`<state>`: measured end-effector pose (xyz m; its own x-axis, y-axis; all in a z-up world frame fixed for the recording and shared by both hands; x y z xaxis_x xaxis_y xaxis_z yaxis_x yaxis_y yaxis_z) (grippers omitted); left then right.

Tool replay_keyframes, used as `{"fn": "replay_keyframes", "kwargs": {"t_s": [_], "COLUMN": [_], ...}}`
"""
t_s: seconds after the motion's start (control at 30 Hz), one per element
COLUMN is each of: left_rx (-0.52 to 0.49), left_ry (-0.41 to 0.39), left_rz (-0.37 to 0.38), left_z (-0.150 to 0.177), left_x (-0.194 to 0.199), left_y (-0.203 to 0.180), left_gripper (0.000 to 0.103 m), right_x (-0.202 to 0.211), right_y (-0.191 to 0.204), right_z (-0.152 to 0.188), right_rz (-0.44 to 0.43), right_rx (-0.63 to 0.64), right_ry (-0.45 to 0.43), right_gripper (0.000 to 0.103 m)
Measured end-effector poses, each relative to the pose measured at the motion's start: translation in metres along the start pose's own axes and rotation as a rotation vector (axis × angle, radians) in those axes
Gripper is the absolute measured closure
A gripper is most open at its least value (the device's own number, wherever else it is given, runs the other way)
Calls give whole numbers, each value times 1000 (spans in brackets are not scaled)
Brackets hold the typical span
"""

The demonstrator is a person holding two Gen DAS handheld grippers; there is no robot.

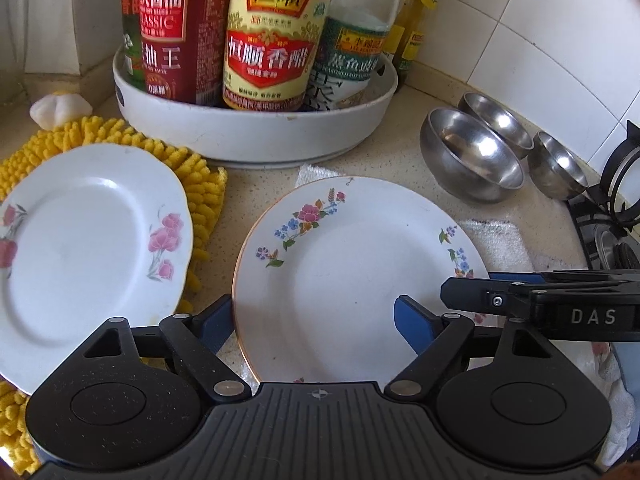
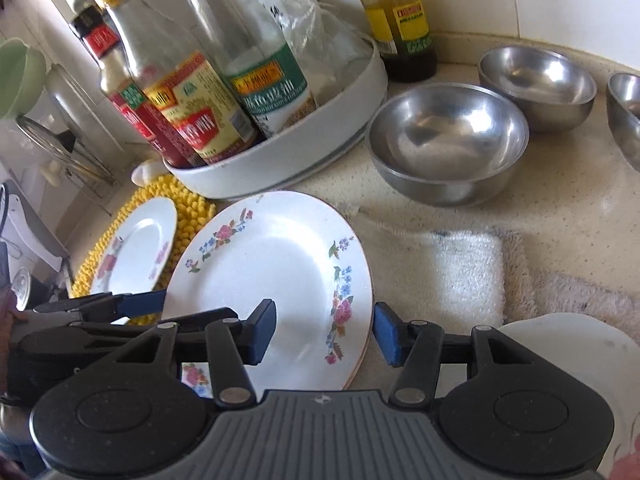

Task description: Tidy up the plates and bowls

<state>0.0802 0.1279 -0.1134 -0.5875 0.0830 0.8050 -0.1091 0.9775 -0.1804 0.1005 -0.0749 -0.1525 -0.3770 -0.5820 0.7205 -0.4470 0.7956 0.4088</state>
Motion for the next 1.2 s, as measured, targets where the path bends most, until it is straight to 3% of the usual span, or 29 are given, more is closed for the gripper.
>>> {"fn": "replay_keyframes", "kwargs": {"t_s": [0.67, 1.2], "left_rx": [-146, -359], "left_ry": [-49, -13], "left_rz": [78, 250], "left_z": [-12, 6], "left_x": [22, 16], "left_y": [-52, -141], "left_gripper": [14, 14], "right_x": [63, 139], "right_y": [-26, -78], "right_z": [15, 68], "right_rz": [73, 242], "right_rx": [-144, -329], "right_ry": [-106, -198], "right_gripper": [45, 45]}}
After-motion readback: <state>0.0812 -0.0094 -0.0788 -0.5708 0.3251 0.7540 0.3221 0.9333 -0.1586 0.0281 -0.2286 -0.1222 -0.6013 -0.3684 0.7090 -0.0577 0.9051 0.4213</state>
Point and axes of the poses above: each gripper's, at about its wrist camera, not at the fingertips, and x roughly against the way its jaws point, y to its left, z to its underside, the point moved 8 cm from there along -x, roughly the way its jaws point, and after that the axes turned 1 degree about -z, right-handed, at the moved point
